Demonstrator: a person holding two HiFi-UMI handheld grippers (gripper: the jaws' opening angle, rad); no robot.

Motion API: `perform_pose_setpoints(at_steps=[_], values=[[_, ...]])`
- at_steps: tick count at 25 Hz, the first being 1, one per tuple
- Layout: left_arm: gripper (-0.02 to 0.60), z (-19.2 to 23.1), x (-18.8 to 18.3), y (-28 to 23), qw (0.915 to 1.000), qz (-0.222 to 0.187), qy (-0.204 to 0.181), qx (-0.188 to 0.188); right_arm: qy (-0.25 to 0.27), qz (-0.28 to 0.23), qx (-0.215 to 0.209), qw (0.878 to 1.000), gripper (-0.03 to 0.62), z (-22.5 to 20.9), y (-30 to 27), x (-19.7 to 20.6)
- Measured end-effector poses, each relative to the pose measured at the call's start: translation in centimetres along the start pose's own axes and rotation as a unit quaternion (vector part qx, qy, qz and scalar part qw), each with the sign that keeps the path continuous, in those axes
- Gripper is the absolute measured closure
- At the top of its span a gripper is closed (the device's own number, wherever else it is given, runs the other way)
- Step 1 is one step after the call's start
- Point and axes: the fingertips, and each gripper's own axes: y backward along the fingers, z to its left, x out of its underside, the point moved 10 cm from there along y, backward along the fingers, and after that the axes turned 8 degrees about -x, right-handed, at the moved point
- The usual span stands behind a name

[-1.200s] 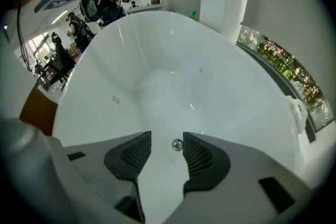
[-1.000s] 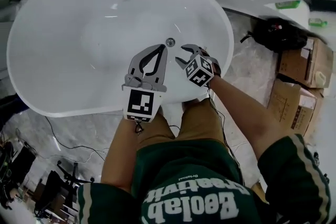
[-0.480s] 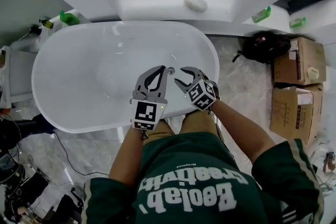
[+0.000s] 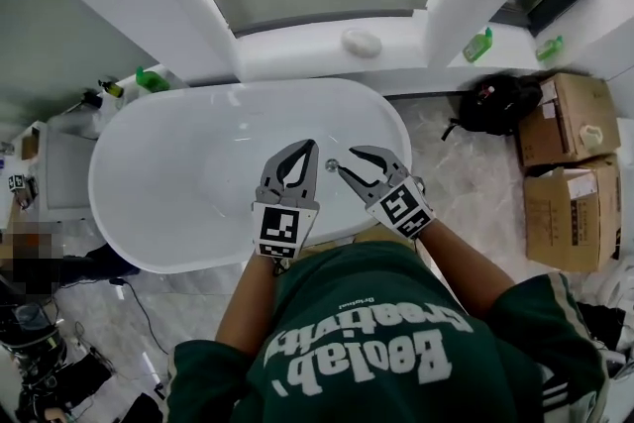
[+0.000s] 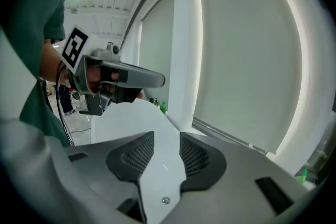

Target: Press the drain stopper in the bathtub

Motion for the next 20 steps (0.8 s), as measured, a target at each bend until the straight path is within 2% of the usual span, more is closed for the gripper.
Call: perform_pose_setpoints(at_steps=[7, 10, 15, 20], values=[[0.577, -0.4, -2.6, 1.3, 0.9998, -0.021, 0.000, -0.008, 0.020, -0.091, 0.021, 0.995, 0.449, -0.5, 4.2, -4.6], [0.577, -0.7, -3.5, 2.2, 0.9995, -0.026, 0.006, -0.016, 0.029, -0.119, 0.028, 0.992, 0.492, -0.2, 6.2, -5.5], [0.577, -1.1, -4.4, 3.5, 0.9987, -0.037, 0.011, -0.034, -0.010, -0.173, 0.034, 0.984, 0.547, 0.1, 8.5, -6.0], [0.577, -1.4, -4.7, 4.2, 0.9986, -0.039, 0.009, -0.036, -0.008, -0.194, 0.023, 0.981, 0.579, 0.9, 9.1, -6.9]])
